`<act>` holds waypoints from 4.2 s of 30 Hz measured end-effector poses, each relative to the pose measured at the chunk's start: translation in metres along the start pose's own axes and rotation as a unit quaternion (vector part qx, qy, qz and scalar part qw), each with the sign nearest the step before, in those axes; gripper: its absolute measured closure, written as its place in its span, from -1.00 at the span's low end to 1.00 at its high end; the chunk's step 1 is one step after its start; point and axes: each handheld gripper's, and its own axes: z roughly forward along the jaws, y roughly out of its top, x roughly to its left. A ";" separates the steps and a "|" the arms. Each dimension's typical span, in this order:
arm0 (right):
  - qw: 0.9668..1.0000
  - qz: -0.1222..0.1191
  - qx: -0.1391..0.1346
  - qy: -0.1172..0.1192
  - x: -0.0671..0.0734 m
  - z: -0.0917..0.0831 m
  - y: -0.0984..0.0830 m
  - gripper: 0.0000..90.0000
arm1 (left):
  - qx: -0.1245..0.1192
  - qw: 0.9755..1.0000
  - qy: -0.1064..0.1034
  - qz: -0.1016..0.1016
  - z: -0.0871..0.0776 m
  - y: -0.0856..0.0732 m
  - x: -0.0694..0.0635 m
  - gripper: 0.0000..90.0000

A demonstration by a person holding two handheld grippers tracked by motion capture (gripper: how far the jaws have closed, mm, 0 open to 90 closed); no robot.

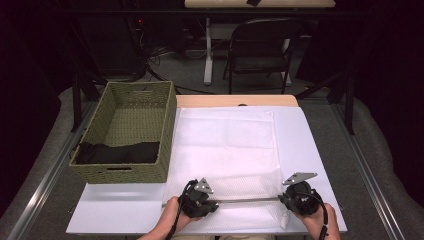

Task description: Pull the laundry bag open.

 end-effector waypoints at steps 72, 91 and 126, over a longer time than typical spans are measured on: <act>1.000 0.012 0.006 0.001 -0.003 0.001 -0.001 0.89 | 0.003 0.998 0.054 -0.039 -0.064 -0.056 0.026 0.92; 1.000 0.019 0.008 -0.004 -0.003 0.001 -0.002 0.89 | 0.009 0.996 0.066 -0.052 -0.075 -0.068 0.032 0.92; 1.000 0.025 0.004 -0.002 -0.006 0.006 -0.001 0.89 | 0.026 0.993 0.084 -0.075 -0.098 -0.089 0.054 0.92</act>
